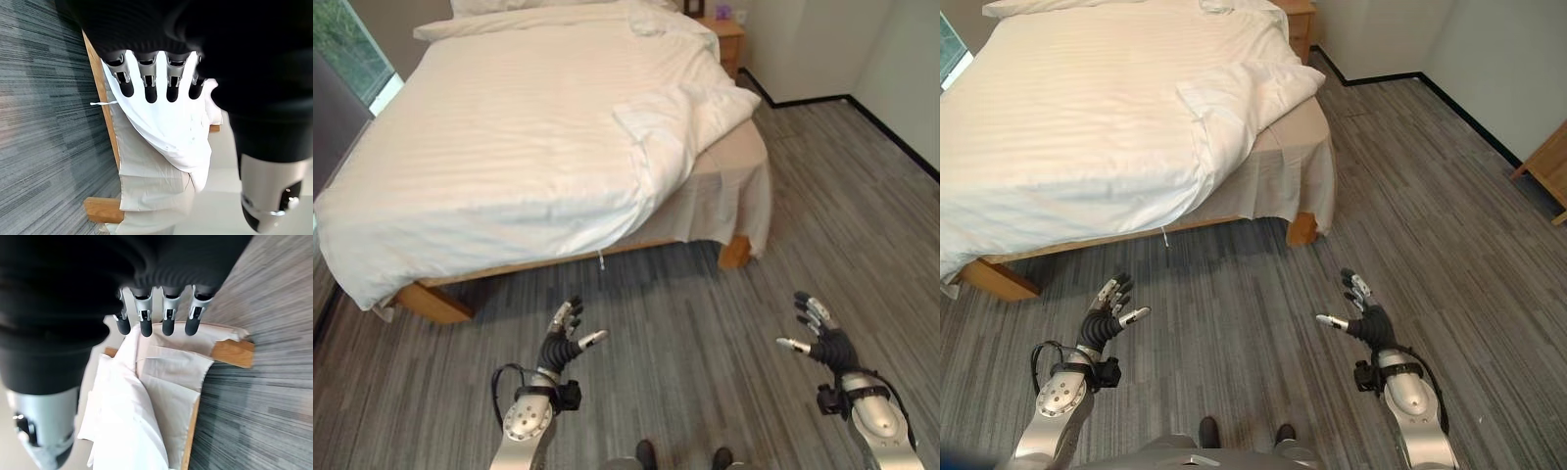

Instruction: Making the bed.

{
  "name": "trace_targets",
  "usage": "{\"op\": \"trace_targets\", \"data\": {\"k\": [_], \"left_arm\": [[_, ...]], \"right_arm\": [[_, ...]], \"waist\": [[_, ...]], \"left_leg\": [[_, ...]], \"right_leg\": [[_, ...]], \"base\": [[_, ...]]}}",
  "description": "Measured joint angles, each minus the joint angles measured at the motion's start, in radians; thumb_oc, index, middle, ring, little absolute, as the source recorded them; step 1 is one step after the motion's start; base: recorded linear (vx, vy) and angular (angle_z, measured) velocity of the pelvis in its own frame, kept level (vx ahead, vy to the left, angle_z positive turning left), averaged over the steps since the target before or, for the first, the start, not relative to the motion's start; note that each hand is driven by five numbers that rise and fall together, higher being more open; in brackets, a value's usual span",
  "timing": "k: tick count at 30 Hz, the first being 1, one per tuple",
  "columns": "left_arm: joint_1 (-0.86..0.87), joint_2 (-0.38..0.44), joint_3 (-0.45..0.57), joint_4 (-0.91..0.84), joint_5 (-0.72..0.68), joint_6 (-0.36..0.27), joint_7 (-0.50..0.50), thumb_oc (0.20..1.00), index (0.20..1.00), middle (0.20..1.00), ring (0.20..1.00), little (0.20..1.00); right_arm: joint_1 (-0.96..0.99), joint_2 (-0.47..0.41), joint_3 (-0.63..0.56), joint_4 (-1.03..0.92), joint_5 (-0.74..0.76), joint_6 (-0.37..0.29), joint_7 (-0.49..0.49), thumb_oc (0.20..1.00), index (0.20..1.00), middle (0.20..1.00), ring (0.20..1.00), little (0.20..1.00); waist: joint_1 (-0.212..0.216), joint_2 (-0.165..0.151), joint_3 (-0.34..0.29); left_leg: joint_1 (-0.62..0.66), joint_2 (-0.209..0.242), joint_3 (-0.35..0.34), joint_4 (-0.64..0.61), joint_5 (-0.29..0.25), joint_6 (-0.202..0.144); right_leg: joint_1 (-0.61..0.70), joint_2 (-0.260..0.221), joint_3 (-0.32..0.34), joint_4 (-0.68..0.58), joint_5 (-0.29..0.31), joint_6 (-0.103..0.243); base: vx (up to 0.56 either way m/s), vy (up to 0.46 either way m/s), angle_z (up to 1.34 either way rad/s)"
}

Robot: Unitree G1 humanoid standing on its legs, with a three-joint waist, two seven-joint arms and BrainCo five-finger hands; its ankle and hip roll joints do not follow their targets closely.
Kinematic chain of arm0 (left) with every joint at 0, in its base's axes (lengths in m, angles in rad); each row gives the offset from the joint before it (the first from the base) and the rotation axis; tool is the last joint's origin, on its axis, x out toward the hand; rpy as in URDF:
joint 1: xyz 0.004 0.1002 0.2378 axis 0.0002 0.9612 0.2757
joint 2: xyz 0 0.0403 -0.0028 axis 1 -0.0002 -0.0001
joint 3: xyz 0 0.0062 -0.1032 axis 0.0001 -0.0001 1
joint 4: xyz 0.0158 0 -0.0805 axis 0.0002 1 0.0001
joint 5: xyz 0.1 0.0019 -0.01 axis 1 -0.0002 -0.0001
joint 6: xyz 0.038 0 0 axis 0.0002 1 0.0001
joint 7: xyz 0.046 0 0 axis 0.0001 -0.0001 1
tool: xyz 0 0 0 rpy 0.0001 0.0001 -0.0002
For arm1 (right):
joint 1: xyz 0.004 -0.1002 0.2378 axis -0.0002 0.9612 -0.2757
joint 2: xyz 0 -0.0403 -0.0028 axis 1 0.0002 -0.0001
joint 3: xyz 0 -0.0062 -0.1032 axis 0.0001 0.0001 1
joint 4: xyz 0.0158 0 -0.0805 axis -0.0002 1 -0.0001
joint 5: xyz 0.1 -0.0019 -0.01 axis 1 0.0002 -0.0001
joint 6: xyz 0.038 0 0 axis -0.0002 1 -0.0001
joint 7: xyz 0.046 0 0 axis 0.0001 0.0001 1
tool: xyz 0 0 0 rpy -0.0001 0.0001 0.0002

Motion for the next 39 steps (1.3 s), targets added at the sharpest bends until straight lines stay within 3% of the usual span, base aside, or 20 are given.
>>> {"op": "trace_targets", "data": {"k": [7, 11, 13, 15, 17, 21, 22, 24, 27, 28, 29, 30, 31, 32, 33, 34, 35, 37, 38, 39], "left_arm": [[-0.006, 0.003, -0.032, -0.009, -0.040, 0.008, -0.001, 1.000, 1.000, 1.000, 1.000, 1.000], [0.001, -0.012, -0.070, 0.065, -0.123, 0.015, -0.026, 1.000, 1.000, 1.000, 1.000, 1.000], [-0.046, -0.008, -0.099, 0.135, -0.166, 0.045, -0.032, 1.000, 1.000, 1.000, 1.000, 1.000], [-0.037, -0.027, -0.126, 0.140, -0.186, 0.058, -0.051, 1.000, 1.000, 1.000, 1.000, 1.000], [-0.031, -0.046, -0.178, 0.142, -0.193, 0.067, -0.066, 1.000, 1.000, 1.000, 1.000, 1.000], [-0.010, -0.055, -0.194, 0.128, -0.193, 0.075, -0.081, 1.000, 1.000, 1.000, 1.000, 1.000], [-0.022, -0.064, -0.195, 0.129, -0.192, 0.075, -0.081, 1.000, 1.000, 1.000, 1.000, 1.000], [-0.039, -0.070, -0.190, 0.132, -0.190, 0.074, -0.076, 1.000, 1.000, 1.000, 1.000, 1.000], [-0.060, -0.071, -0.192, 0.159, -0.185, 0.075, -0.070, 1.000, 1.000, 1.000, 1.000, 1.000], [-0.071, -0.071, -0.192, 0.159, -0.185, 0.074, -0.063, 1.000, 1.000, 1.000, 1.000, 1.000], [-0.065, -0.075, -0.188, 0.154, -0.186, 0.074, -0.062, 1.000, 1.000, 1.000, 1.000, 1.000], [-0.047, -0.076, -0.172, 0.142, -0.186, 0.074, -0.061, 1.000, 1.000, 1.000, 1.000, 1.000], [-0.041, -0.068, -0.153, 0.121, -0.187, 0.075, -0.060, 1.000, 1.000, 1.000, 1.000, 1.000], [-0.028, -0.060, -0.151, 0.106, -0.190, 0.075, -0.061, 1.000, 1.000, 1.000, 1.000, 1.000], [-0.036, -0.055, -0.160, 0.105, -0.191, 0.074, -0.061, 1.000, 1.000, 1.000, 1.000, 1.000], [-0.051, -0.052, -0.173, 0.099, -0.191, 0.074, -0.060, 1.000, 1.000, 1.000, 1.000, 1.000], [-0.074, -0.028, -0.181, 0.102, -0.191, 0.074, -0.059, 1.000, 1.000, 1.000, 1.000, 1.000], [-0.109, 0.018, -0.200, 0.109, -0.190, 0.077, -0.055, 1.000, 1.000, 1.000, 1.000, 1.000], [-0.110, 0.023, -0.203, 0.098, -0.190, 0.076, -0.051, 1.000, 1.000, 1.000, 1.000, 1.000], [-0.119, 0.038, -0.201, 0.080, -0.187, 0.074, -0.044, 1.000, 1.000, 1.000, 1.000, 1.000]], "right_arm": [[-0.029, -0.001, 0.048, 0.024, -0.001, 0.014, -0.014, 1.000, 1.000, 1.000, 1.000, 1.000], [0.004, -0.006, 0.058, 0.054, 0.000, 0.023, -0.014, 1.000, 1.000, 1.000, 1.000, 1.000], [-0.013, -0.009, 0.074, 0.059, -0.001, 0.031, -0.009, 1.000, 1.000, 1.000, 1.000, 1.000], [-0.028, -0.038, 0.071, 0.043, -0.001, 0.029, 0.000, 1.000, 1.000, 1.000, 1.000, 1.000], [-0.030, -0.085, 0.047, 0.034, -0.002, 0.034, 0.004, 1.000, 1.000, 1.000, 1.000, 1.000], [-0.031, -0.077, 0.033, 0.026, -0.008, 0.040, 0.004, 1.000, 1.000, 1.000, 1.000, 1.000], [-0.032, -0.074, 0.035, 0.026, -0.010, 0.041, 0.004, 1.000, 1.000, 1.000, 1.000, 1.000], [-0.042, -0.073, 0.049, 0.032, -0.012, 0.041, 0.005, 1.000, 1.000, 1.000, 1.000, 1.000], [-0.071, -0.079, 0.070, 0.049, -0.020, 0.041, 0.003, 1.000, 1.000, 1.000, 1.000, 1.000], [-0.075, -0.085, 0.085, 0.045, -0.020, 0.041, 0.005, 1.000, 1.000, 1.000, 1.000, 1.000], [-0.072, -0.086, 0.094, 0.040, -0.020, 0.042, 0.005, 1.000, 1.000, 1.000, 1.000, 1.000], [-0.078, -0.082, 0.118, 0.041, -0.022, 0.043, 0.005, 1.000, 1.000, 1.000, 1.000, 1.000], [-0.080, -0.065, 0.160, 0.044, -0.022, 0.049, 0.006, 1.000, 1.000, 1.000, 1.000, 1.000], [-0.078, -0.062, 0.184, 0.045, -0.024, 0.049, 0.008, 1.000, 1.000, 1.000, 1.000, 1.000], [-0.071, -0.059, 0.186, 0.041, -0.032, 0.049, 0.009, 1.000, 1.000, 1.000, 1.000, 1.000], [-0.080, -0.058, 0.190, 0.039, -0.046, 0.049, 0.007, 1.000, 1.000, 1.000, 1.000, 1.000], [-0.099, -0.056, 0.203, 0.030, -0.061, 0.049, 0.007, 1.000, 1.000, 1.000, 1.000, 1.000], [-0.087, -0.056, 0.201, -0.003, -0.083, 0.049, 0.006, 1.000, 1.000, 1.000, 1.000, 1.000], [-0.090, -0.056, 0.200, -0.003, -0.092, 0.048, 0.006, 1.000, 1.000, 1.000, 1.000, 1.000], [-0.088, -0.058, 0.197, -0.004, -0.099, 0.047, 0.006, 1.000, 1.000, 1.000, 1.000, 1.000]], "waist": [[-0.005, -0.006, 0.018], [-0.004, -0.014, 0.026], [0.012, -0.063, 0.059], [0.013, -0.059, 0.076], [0.031, -0.047, 0.125], [0.037, -0.034, 0.139], [0.033, -0.028, 0.142], [0.030, -0.026, 0.142], [0.022, -0.018, 0.132], [0.020, -0.001, 0.115], [0.019, 0.002, 0.096], [0.021, -0.018, 0.090], [0.015, -0.066, 0.077], [0.022, -0.077, 0.064], [0.021, -0.066, 0.056], [0.027, -0.039, 0.052], [0.025, -0.018, 0.052], [-0.002, -0.024, 0.054], [-0.002, -0.025, 0.053], [-0.002, -0.022, 0.049]], "left_leg": [[-0.006, 0.022, 0.048, 0.000, -0.001, -0.002], [-0.009, 0.037, 0.048, 0.021, 0.000, -0.031], [-0.139, 0.047, 0.037, 0.282, -0.032, -0.071], [-0.267, 0.084, 0.014, 0.531, -0.035, -0.079], [-0.417, 0.165, 0.025, 0.795, 0.030, -0.178], [-0.422, 0.173, 0.089, 0.584, 0.036, -0.174], [-0.416, 0.170, 0.170, 0.471, 0.038, -0.172], [-0.361, 0.145, 0.297, 0.258, 0.054, -0.150], [-0.266, 0.100, 0.304, 0.001, 0.075, -0.121], [-0.254, 0.086, 0.250, -0.009, 0.080, -0.113], [-0.236, 0.079, 0.219, -0.009, 0.122, -0.071], [-0.207, 0.054, 0.209, -0.001, 0.163, -0.018], [-0.177, 0.009, 0.205, 0.014, 0.106, -0.005], [-0.159, -0.007, 0.205, 0.019, 0.077, 0.012], [-0.141, -0.005, 0.208, 0.009, 0.067, 0.027], [-0.117, 0.012, 0.212, -0.001, 0.058, 0.035], [-0.088, 0.031, 0.212, -0.001, 0.044, 0.039], [-0.024, 0.020, 0.188, 0.000, 0.012, 0.044], [-0.002, 0.017, 0.188, 0.001, -0.002, 0.046], [0.021, 0.017, 0.178, 0.009, -0.039, 0.047]], "right_leg": [[-0.053, 0.016, 0.044, 0.043, -0.009, 0.007], [-0.028, 0.037, 0.034, -0.004, -0.002, -0.010], [-0.033, 0.008, 0.028, -0.001, 0.003, -0.034], [-0.036, 0.017, 0.026, 0.005, 0.004, -0.062], [-0.020, 0.027, 0.032, 0.030, -0.018, -0.088], [-0.026, 0.032, 0.055, 0.028, -0.036, -0.099], [-0.022, 0.036, 0.054, 0.018, -0.033, -0.103], [0.003, 0.052, 0.061, -0.006, -0.048, -0.075], [0.052, 0.073, 0.091, -0.007, -0.092, -0.044], [0.078, 0.076, 0.102, -0.004, -0.113, -0.044], [0.096, 0.073, 0.120, -0.007, -0.125, -0.037], [0.124, 0.045, 0.134, -0.007, -0.156, -0.030], [0.154, 0.003, 0.124, 0.016, -0.175, -0.025], [0.132, -0.019, 0.108, 0.109, -0.203, 0.012], [0.101, -0.019, 0.099, 0.191, -0.209, 0.023], [-0.011, -0.019, 0.107, 0.417, -0.212, 0.060], [-0.232, -0.055, 0.117, 0.848, -0.140, 0.193], [-0.370, -0.106, 0.117, 1.013, -0.121, 0.190], [-0.399, -0.117, 0.104, 1.001, -0.112, 0.182], [-0.454, -0.166, 0.058, 0.956, -0.113, 0.158]], "base": [[-0.03, -0.090, -0.21], [-0.02, -0.246, 0.00], [-0.04, -0.271, 0.05], [0.02, -0.211, 0.01], [0.15, -0.137, 0.00], [0.27, -0.086, -0.08], [0.40, 0.040, -0.07], [0.51, 0.081, -0.08], [0.39, 0.063, -0.36], [0.57, 0.035, -0.50], [0.68, 0.031, -0.60], [0.68, 0.021, -0.52], [0.37, 0.035, -0.38], [0.37, 0.065, -0.16], [0.31, 0.054, -0.23], [0.29, 0.054, -0.26], [0.32, 0.073, -0.10], [0.47, 0.078, 0.55], [0.52, -0.053, 0.65], [0.25, -0.076, 0.43]]}}
